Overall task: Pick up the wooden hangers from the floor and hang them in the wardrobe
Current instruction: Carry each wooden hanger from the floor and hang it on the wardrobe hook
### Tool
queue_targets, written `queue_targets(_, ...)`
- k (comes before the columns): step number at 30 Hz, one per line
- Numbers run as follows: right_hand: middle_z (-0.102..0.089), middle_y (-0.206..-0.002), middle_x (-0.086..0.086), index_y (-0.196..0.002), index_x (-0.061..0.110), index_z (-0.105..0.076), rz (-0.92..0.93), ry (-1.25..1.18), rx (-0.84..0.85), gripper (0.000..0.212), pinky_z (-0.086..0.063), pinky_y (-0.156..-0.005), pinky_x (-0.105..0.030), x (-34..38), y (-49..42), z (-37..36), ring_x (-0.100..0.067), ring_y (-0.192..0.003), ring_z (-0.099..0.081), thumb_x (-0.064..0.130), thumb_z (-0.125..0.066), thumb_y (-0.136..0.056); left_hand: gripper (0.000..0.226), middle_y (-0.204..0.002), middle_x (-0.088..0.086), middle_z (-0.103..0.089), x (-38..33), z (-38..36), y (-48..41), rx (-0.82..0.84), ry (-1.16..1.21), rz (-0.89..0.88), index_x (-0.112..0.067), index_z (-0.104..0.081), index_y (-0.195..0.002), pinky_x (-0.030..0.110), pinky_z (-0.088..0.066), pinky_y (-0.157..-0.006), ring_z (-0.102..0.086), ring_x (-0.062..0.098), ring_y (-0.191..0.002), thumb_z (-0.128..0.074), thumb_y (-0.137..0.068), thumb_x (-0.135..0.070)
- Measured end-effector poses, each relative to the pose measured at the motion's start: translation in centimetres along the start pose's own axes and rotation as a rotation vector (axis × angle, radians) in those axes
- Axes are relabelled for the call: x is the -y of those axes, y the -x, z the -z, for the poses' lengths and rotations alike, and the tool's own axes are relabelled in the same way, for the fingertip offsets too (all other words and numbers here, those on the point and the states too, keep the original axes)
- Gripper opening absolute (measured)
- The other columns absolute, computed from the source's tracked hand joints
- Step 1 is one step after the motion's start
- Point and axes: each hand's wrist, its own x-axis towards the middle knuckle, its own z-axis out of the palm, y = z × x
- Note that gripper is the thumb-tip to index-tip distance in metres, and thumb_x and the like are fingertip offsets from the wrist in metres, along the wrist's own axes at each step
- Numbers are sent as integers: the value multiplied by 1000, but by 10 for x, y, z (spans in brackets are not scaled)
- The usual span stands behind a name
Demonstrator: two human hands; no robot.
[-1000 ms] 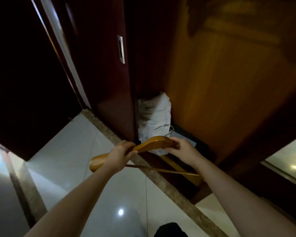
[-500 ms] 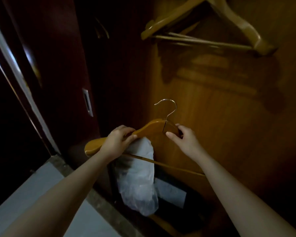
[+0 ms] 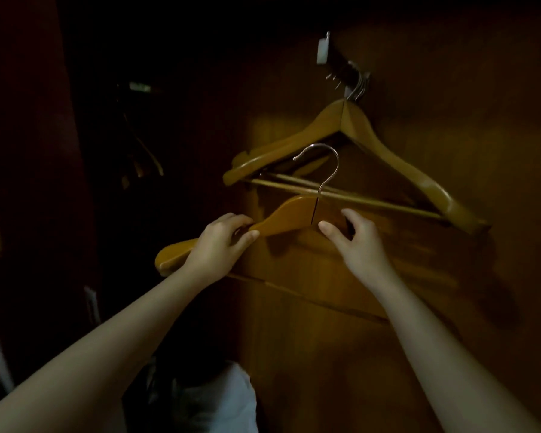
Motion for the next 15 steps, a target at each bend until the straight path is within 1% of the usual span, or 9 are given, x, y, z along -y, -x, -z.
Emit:
queue_targets(1, -60, -111, 7, -121, 18, -57, 25, 7, -44, 44, -48, -95, -39, 7, -11, 4, -15, -108, -55, 47, -56, -88, 28, -99, -6, -52, -1, 3, -14, -12, 5, -21, -17, -57, -117, 15, -43, -71, -54, 8, -87, -50, -94, -31)
queue_targets(2, -60, -107, 6, -120, 15, -57, 49, 23, -88, 41, -49, -91, -35, 13, -21, 8, -13, -103, -56, 42, -56, -89, 28, -100, -6, -52, -3, 7, -28, -25, 9, -45, -17, -57, -117, 14, -42, -71, -53, 8, -87, -50, -94, -31)
queue_targets(4, -60, -103, 3, -117, 11, -58, 79, 102, -175, 39, -47, -82, -25, 28, -39, 16, -12, -95, -55, 39, -55, -90, 29, -101, -6, -52, -7, 14, -55, -57, 14, -102, -16, -58, -118, 13, -41, -73, -53, 9, -90, -50, -94, -30)
queue_targets(5, -61, -107, 0, -119, 11, -58, 90, 134, -214, 41, -46, -84, -26, 33, -48, 19, -14, -99, -55, 40, -55, -90, 31, -103, -7, -51, -9, 16, -68, -80, 15, -128, -15, -58, -119, 15, -43, -77, -52, 9, -93, -50, -94, -30)
queue_targets(7, -59, -120, -4, -124, 11, -54, 76, 162, -268, 47, -46, -97, -38, 38, -65, 25, -21, -113, -54, 44, -52, -90, 34, -106, -7, -47, -14, 20, -91, -125, 15, -166, -12, -58, -121, 21, -44, -85, -50, 9, -97, -51, -93, -30)
queue_targets(8, -58, -124, -6, -126, 12, -53, 57, 166, -282, 50, -45, -100, -43, 39, -71, 27, -24, -117, -52, 46, -50, -90, 34, -107, -7, -47, -16, 22, -102, -140, 16, -182, -11, -58, -121, 23, -44, -87, -49, 9, -98, -51, -93, -30)
queue_targets(9, -58, -125, -7, -128, 12, -52, 39, 170, -292, 53, -45, -100, -47, 40, -77, 30, -25, -118, -52, 48, -48, -90, 34, -108, -6, -47, -19, 22, -111, -149, 14, -200, -11, -58, -121, 24, -46, -87, -50, 10, -98, -52, -93, -30)
queue_targets(12, -61, -116, -9, -124, 9, -54, -11, 176, -333, 50, -49, -93, -45, 38, -85, 38, -27, -110, -57, 47, -48, -91, 33, -108, -4, -50, -24, 22, -134, -138, -10, -266, -13, -59, -118, 26, -48, -84, -51, 10, -95, -51, -93, -32)
queue_targets(15, -62, -101, -7, -109, 12, -59, -31, 184, -366, 39, -50, -83, -41, 39, -91, 45, -29, -99, -58, 45, -49, -91, 32, -109, -2, -53, -27, 17, -151, -119, 3, -305, -14, -60, -117, 26, -49, -83, -52, 11, -94, -50, -93, -32)
